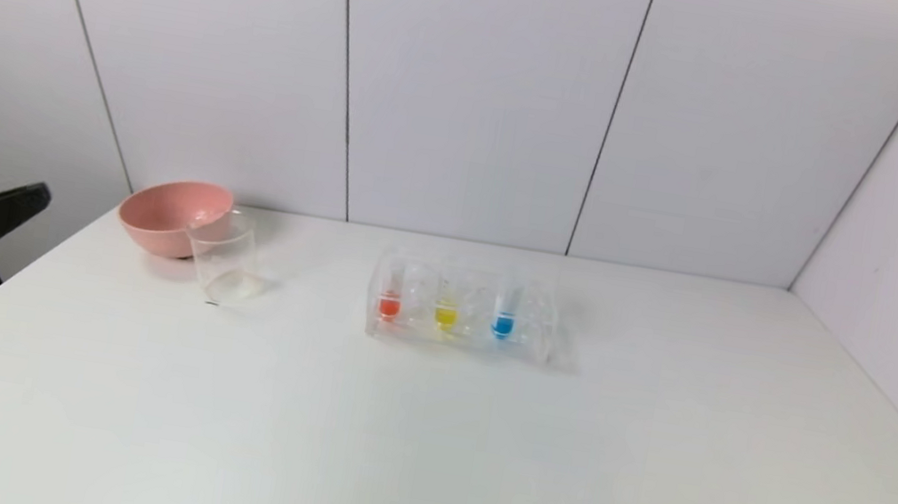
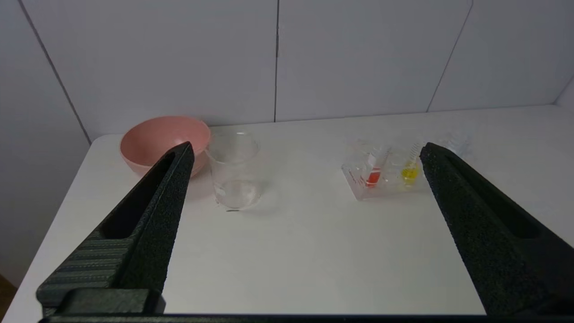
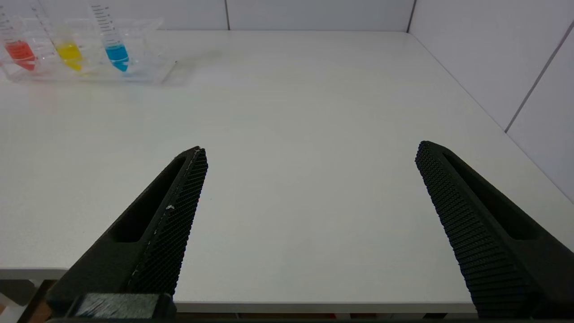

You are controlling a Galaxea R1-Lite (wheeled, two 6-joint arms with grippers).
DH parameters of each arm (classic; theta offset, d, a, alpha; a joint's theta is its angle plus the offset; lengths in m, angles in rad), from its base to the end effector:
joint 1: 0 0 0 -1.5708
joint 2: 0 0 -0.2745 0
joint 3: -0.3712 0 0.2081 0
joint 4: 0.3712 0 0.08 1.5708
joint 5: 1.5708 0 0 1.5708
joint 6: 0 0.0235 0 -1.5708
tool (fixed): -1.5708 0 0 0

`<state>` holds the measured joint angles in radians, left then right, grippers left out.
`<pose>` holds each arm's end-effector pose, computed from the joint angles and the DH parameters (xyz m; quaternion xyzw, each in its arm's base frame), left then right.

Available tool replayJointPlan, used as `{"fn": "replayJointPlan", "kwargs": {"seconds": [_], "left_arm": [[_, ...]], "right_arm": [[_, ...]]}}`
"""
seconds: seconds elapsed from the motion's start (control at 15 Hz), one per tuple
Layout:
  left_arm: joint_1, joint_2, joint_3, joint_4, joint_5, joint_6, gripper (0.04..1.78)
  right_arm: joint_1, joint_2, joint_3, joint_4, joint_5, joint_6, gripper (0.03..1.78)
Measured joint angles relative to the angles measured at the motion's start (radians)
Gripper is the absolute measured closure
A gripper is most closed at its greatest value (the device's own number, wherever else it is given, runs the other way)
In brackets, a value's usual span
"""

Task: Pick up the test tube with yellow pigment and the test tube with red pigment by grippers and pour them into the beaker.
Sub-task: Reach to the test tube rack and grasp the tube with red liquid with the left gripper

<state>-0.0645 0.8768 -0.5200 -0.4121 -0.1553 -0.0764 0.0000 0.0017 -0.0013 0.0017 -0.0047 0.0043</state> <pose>0.1350 -0.0124 0.2197 -0.0367 -0.0234 -0.1106 0.9929 0.0230 -0.0001 0.0757 0.0021 0.0010 -0.0024 1.0000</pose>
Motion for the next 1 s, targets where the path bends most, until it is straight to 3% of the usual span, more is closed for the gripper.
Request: {"fn": "replayJointPlan", "kwargs": {"seconds": [0.73, 1.0], "left_arm": [[-0.186, 0.717, -0.116, -0.647, 0.001, 0.003, 0.06], [-0.251, 0.825, -0.130, -0.700, 0.011, 0.001, 0.06]], "right_arm": [[0.000, 0.000, 0.000, 0.000, 0.000, 0.000, 0.11], [0.000, 0.000, 0.000, 0.000, 0.000, 0.000, 0.11]]}}
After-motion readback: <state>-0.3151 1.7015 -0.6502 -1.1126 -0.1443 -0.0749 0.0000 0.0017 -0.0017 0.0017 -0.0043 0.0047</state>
